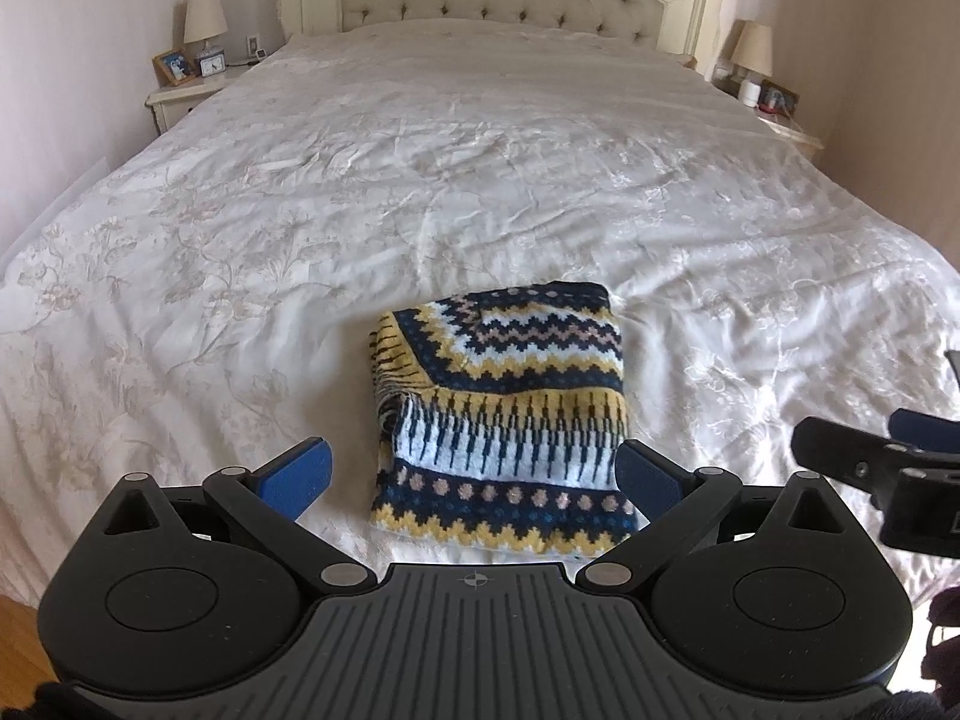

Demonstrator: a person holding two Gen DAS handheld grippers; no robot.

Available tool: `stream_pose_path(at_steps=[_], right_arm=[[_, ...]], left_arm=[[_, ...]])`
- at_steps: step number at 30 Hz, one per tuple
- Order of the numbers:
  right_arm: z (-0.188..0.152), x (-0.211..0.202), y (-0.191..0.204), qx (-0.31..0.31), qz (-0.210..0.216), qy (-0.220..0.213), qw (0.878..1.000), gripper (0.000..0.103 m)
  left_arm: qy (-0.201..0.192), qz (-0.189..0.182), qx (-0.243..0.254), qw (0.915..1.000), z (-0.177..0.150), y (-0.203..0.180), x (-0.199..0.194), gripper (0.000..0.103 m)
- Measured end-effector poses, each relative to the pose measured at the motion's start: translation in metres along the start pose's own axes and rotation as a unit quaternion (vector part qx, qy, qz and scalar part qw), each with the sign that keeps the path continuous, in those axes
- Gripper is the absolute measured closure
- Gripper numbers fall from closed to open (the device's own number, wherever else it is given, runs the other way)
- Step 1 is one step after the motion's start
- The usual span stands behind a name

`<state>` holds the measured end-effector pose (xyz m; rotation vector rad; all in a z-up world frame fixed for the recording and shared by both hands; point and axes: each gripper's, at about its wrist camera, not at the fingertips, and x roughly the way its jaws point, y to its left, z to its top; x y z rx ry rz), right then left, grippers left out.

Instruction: Fold small clothes

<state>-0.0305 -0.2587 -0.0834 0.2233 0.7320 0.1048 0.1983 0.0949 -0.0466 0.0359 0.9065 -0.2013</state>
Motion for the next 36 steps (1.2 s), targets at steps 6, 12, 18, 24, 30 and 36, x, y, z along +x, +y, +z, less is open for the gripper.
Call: stream_pose_path(at_steps=[6, 12, 18, 24, 30, 36], right_arm=[[-0.002, -0.004, 0.002, -0.003, 0.005, -0.003, 1.0, 0.0], [-0.001, -0.007, 0.002, -0.001, 0.005, -0.01, 1.0, 0.0], [0.0, -0.01, 0.004, -0.002, 0.006, -0.014, 1.0, 0.0], [0.0, -0.011, 0.005, -0.002, 0.005, -0.014, 1.0, 0.0], [0.001, -0.012, 0.004, -0.001, 0.004, -0.014, 1.0, 0.0], [0.003, -0.011, 0.004, -0.004, 0.002, -0.01, 1.0, 0.0]], left_arm=[[-0.003, -0.005, -0.006, 1.0, 0.0, -0.002, -0.007, 0.001], [-0.006, 0.025, -0.007, 0.9996, 0.002, -0.006, -0.011, 0.002], [-0.022, 0.037, -0.022, 0.9988, 0.006, -0.004, -0.02, 0.003], [-0.017, 0.053, -0.009, 0.9984, 0.007, -0.009, -0.021, 0.011], [-0.012, 0.054, -0.003, 0.9985, 0.006, -0.011, -0.022, 0.011], [-0.001, 0.054, 0.004, 0.9985, 0.004, -0.014, -0.02, 0.011]])
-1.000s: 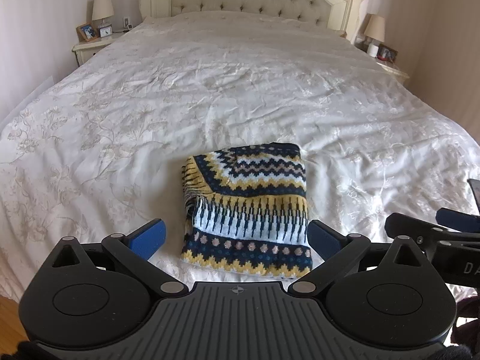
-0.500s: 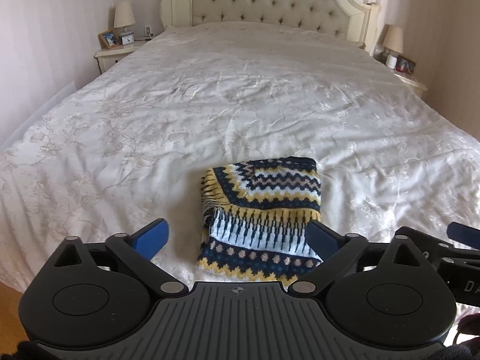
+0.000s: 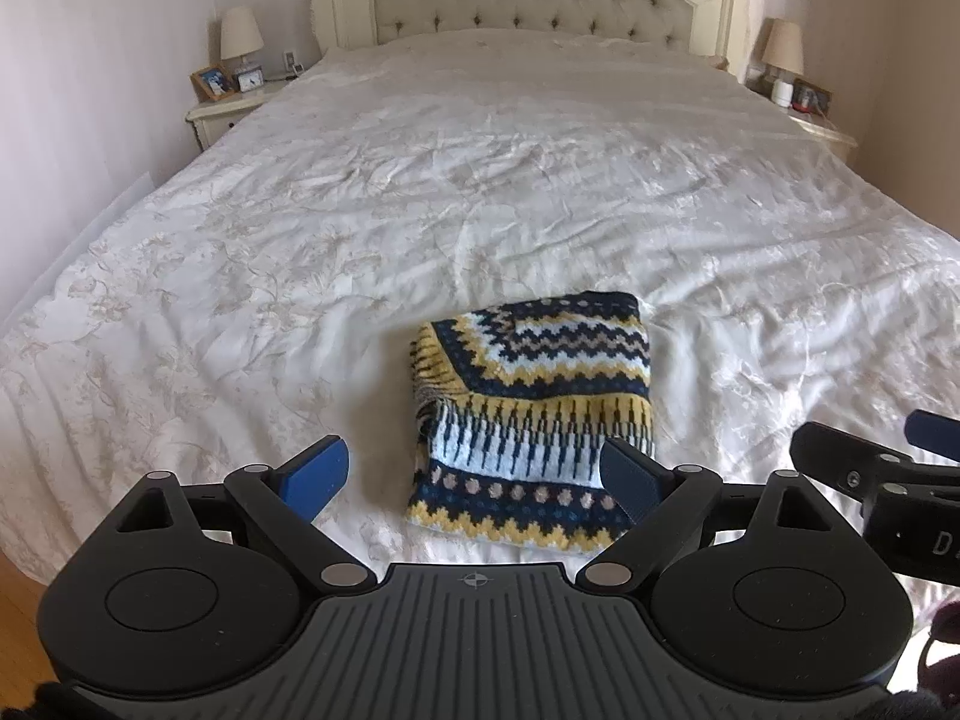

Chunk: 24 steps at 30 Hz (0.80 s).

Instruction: Fold small clothes

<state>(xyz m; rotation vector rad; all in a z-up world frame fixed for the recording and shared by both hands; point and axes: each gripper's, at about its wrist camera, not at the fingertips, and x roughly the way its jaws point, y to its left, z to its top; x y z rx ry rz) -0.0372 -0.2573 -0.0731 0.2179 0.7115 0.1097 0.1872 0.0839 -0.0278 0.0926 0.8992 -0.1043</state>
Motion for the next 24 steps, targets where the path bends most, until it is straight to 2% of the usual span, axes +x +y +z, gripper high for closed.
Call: stream_pose_path(at_steps=[11, 24], right_arm=[[-0.004, 0.003, -0.008, 0.008, -0.002, 0.004, 1.0, 0.0], [-0.003, 0.006, -0.011, 0.004, 0.001, 0.007, 1.0, 0.0]], left_arm=[[0.028, 0.0, 0.015, 0.9995, -0.007, -0.011, 0.004, 0.011], [0.039, 0.016, 0.028, 0.9987, -0.006, -0.022, 0.007, 0.012]])
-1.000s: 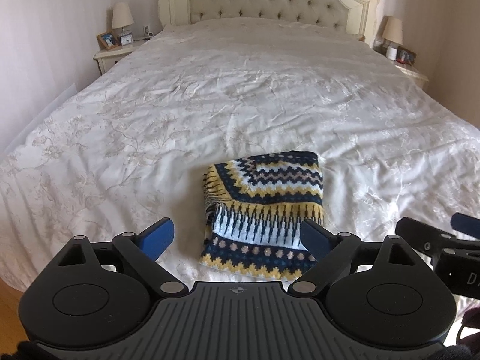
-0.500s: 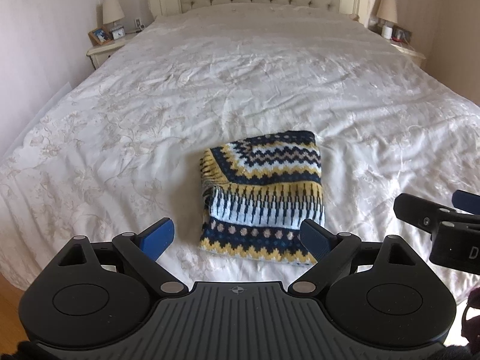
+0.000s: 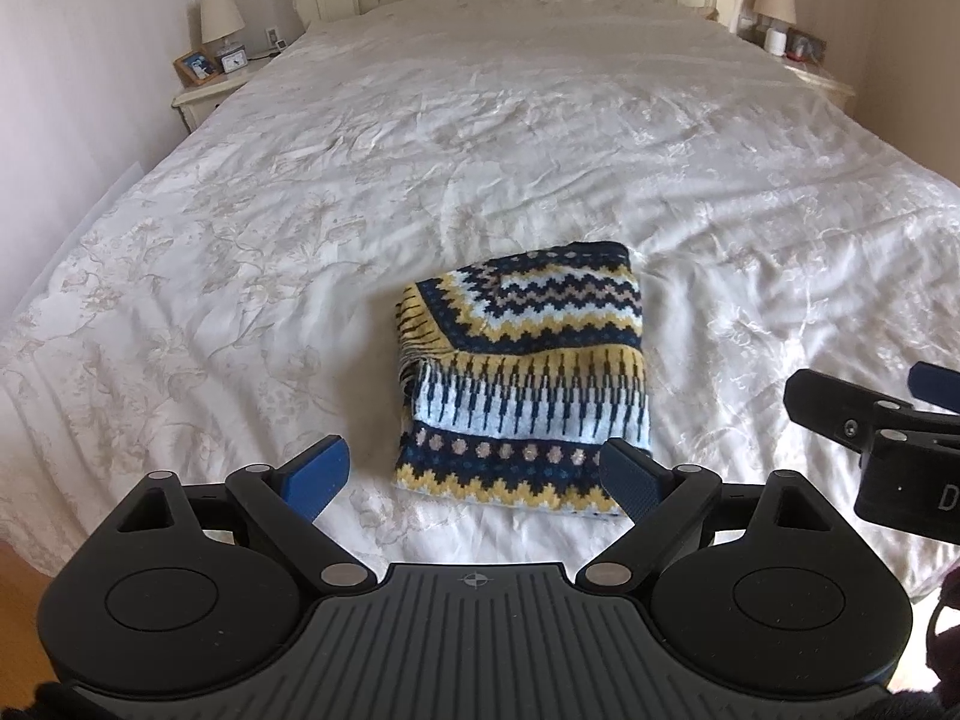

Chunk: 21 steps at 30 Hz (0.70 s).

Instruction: Fold small clothes

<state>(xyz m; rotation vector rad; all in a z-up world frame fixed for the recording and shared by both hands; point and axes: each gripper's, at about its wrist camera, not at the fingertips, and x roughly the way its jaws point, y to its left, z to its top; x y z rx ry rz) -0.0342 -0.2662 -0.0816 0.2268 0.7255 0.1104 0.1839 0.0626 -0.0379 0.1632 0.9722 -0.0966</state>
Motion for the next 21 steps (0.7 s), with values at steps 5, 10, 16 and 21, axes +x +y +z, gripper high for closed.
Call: stream_pose_path(at_steps=[5, 10, 16, 21], right_arm=[[0.001, 0.0017, -0.0009, 0.0, 0.003, 0.001, 1.0, 0.0], [0.0013, 0.0023, -0.0012, 0.001, 0.004, 0.0, 1.0, 0.0], [0.0015, 0.0025, -0.0018, 0.0, 0.003, 0.001, 1.0, 0.0], [0.0017, 0.0033, -0.0022, 0.0, 0.003, 0.001, 1.0, 0.0]], left_arm=[[0.002, 0.008, 0.004, 1.0, 0.001, -0.0025, 0.0006, 0.012], [0.003, 0.01, 0.005, 0.9999, 0.0018, -0.0031, 0.0015, 0.012], [0.003, 0.013, 0.007, 0.9999, 0.0027, -0.005, 0.0024, 0.012], [0.003, 0.014, 0.007, 0.9999, 0.003, -0.0059, 0.003, 0.012]])
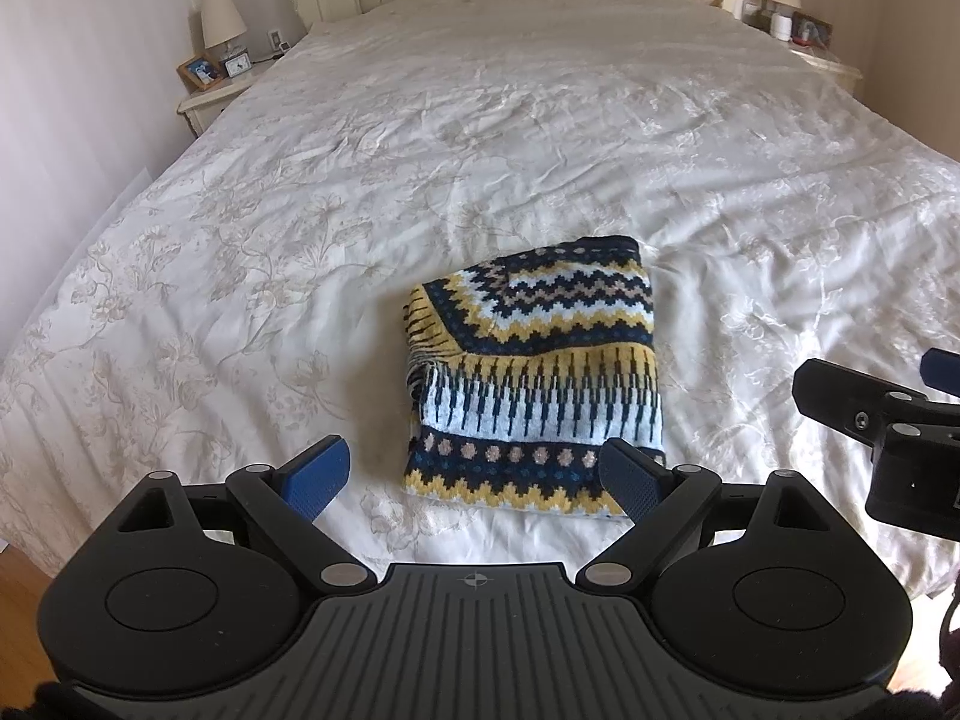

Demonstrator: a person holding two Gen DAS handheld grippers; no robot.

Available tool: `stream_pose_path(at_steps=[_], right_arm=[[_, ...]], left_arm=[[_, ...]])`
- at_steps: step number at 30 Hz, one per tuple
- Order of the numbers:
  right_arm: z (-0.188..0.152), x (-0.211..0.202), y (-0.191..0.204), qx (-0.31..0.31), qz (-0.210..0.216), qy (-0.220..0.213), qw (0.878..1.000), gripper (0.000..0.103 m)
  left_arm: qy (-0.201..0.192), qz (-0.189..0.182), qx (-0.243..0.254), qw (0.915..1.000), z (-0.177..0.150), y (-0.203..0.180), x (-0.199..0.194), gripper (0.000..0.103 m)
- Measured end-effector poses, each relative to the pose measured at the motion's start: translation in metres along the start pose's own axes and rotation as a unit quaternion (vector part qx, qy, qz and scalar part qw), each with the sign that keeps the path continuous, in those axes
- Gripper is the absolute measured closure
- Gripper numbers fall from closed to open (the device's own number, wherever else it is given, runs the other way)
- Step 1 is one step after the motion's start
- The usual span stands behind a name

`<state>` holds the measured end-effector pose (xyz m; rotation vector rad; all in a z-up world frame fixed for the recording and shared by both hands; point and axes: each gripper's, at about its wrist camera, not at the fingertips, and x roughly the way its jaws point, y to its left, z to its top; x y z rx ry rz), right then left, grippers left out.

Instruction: Fold small clothes

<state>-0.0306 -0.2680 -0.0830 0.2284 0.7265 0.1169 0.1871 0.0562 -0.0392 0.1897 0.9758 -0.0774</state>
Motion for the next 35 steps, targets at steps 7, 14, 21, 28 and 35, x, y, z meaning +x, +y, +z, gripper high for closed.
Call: stream_pose_path(at_steps=[7, 14, 21, 28, 35], right_arm=[[0.0, 0.0, 0.0, 0.0, 0.0, 0.0, 1.0, 0.0], [0.0, 0.001, -0.001, 0.003, -0.001, 0.0, 1.0, 0.0], [0.001, 0.005, -0.003, 0.004, -0.002, 0.002, 1.0, 0.0], [0.001, 0.005, -0.003, 0.005, -0.002, 0.002, 1.0, 0.0], [0.003, 0.011, -0.008, 0.005, 0.001, 0.007, 1.0, 0.0]], left_arm=[[0.005, 0.003, 0.001, 1.0, 0.001, 0.001, 0.005, 0.012], [0.014, 0.006, 0.005, 0.9999, 0.0, -0.002, 0.008, 0.012], [0.017, 0.004, 0.003, 0.9998, 0.001, -0.003, 0.01, 0.012], [0.021, -0.003, -0.002, 0.9998, 0.003, -0.005, 0.014, 0.012], [0.018, 0.001, 0.0, 0.9998, 0.005, -0.009, 0.016, 0.012]])
